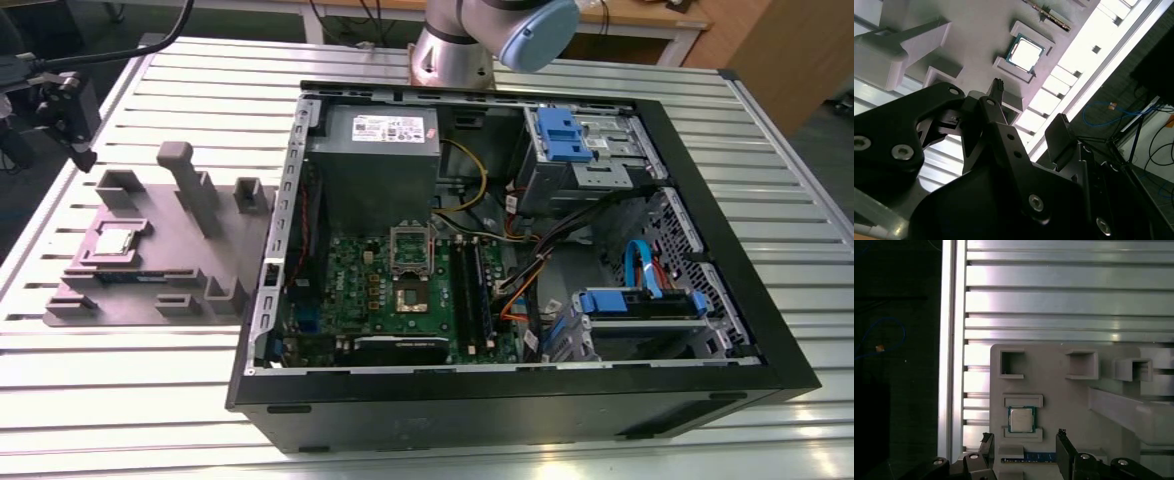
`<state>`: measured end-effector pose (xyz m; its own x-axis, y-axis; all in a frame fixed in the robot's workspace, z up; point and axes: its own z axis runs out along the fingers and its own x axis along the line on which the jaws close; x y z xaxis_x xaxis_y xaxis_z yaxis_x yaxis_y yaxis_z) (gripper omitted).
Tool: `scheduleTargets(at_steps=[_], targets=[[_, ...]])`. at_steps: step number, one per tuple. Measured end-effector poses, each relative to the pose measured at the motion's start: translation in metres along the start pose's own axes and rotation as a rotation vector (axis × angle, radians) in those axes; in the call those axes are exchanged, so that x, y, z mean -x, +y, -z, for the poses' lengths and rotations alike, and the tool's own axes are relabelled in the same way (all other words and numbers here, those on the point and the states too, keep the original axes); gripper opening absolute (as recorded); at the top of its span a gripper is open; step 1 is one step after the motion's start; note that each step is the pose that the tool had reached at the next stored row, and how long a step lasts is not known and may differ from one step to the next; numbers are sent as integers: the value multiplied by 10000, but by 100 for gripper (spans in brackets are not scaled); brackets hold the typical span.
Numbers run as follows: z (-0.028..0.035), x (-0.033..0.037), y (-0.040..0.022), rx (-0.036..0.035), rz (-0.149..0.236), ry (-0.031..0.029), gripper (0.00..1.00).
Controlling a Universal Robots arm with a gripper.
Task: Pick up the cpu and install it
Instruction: 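Pick up the cpu and move it towards the insertion slot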
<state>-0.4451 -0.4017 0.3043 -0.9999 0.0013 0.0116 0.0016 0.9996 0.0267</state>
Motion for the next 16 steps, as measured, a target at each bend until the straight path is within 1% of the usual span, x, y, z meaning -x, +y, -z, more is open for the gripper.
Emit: scheduleTargets(at_steps=[2,3,4,16], targets=[[-3,0,0,0,0,0,60],[-28,0,-1,0,0,0,60],[-33,0,-1,0,0,0,60],[-56,1,-2,0,0,0,60]])
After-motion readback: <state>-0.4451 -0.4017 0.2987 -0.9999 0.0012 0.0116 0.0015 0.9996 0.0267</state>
